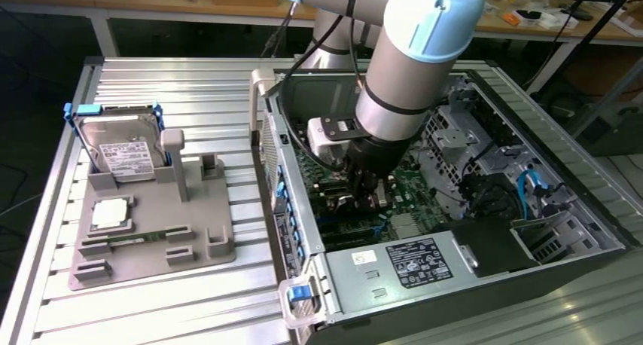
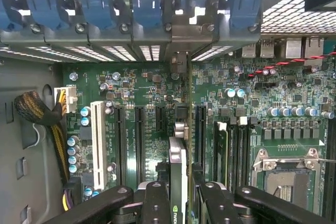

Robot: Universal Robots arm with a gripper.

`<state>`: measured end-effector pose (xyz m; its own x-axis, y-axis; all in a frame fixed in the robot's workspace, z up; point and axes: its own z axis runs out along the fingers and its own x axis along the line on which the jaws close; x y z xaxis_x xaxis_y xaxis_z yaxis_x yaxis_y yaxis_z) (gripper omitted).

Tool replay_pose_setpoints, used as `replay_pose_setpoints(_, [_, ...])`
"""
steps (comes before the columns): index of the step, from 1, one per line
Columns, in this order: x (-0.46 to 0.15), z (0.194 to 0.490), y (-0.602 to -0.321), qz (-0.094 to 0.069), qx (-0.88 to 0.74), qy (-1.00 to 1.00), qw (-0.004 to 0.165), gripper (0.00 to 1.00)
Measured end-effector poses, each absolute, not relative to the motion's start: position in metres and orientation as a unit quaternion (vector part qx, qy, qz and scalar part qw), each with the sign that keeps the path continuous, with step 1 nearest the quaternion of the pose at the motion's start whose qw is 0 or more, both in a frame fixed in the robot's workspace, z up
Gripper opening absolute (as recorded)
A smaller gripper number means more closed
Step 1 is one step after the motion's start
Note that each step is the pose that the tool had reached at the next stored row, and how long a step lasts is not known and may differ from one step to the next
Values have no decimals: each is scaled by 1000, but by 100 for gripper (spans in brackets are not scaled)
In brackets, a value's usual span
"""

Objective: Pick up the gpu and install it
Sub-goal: 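Insert the gpu into the slot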

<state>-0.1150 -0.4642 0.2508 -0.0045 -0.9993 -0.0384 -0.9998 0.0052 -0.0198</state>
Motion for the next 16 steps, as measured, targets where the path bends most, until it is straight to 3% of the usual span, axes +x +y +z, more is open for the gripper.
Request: replay_pose_setpoints(16, [-115, 242, -464, 6, -705, 709, 22, 27])
